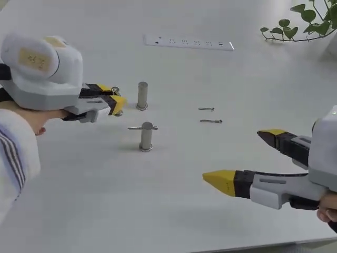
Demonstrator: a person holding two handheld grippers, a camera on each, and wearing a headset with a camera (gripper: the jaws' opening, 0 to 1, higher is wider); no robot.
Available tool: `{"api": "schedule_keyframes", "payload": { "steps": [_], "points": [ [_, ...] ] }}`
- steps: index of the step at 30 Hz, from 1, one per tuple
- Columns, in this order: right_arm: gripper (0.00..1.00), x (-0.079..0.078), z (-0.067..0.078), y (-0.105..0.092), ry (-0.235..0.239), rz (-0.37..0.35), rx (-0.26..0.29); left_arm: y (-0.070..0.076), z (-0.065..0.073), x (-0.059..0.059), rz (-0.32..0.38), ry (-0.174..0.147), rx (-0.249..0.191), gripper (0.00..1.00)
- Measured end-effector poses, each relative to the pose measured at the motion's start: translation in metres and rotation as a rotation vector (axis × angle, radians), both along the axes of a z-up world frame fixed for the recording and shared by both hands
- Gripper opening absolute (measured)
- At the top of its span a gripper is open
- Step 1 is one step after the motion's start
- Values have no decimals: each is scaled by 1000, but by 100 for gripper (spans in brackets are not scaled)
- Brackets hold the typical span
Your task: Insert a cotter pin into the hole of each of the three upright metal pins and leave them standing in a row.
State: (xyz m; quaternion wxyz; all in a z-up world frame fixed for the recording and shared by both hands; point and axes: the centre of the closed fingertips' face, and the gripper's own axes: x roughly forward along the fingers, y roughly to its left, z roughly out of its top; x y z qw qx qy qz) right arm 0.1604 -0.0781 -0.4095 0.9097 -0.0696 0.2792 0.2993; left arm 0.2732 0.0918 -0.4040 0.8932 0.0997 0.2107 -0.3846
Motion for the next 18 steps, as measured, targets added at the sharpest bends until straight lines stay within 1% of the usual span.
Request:
{"api": "schedule_keyframes", "payload": {
  "steps": [4, 6, 9, 11, 13, 14, 15, 16, 18],
  "points": [
    [89, -3, 0, 0, -3, 6, -4, -1, 13, -12, 9, -21, -5, 5],
    [89, -4, 1, 1, -5, 10, -1, -3, 18, -17, 18, -20, -15, 5],
    [89, -6, 0, 2, -5, 19, -3, -8, 23, -27, 10, -20, -25, 5],
    [90, -7, 0, 3, -6, 25, -2, -11, 24, -32, 10, -15, -30, 5],
    [90, -8, 0, 5, -7, 31, 3, -16, 25, -38, 7, -19, -24, 5],
    [90, -8, 0, 5, -9, 34, 4, -18, 25, -41, 4, -26, -15, 5],
    [90, -9, 0, 6, -11, 36, 2, -19, 25, -44, 5, -23, -16, 5],
    [90, -9, -1, 6, -13, 38, 2, -21, 23, -48, 7, -11, -19, 5],
    [91, -10, -3, 7, -5, 42, 12, -27, 20, -54, 0, -3, -20, 5]
  ]
}}
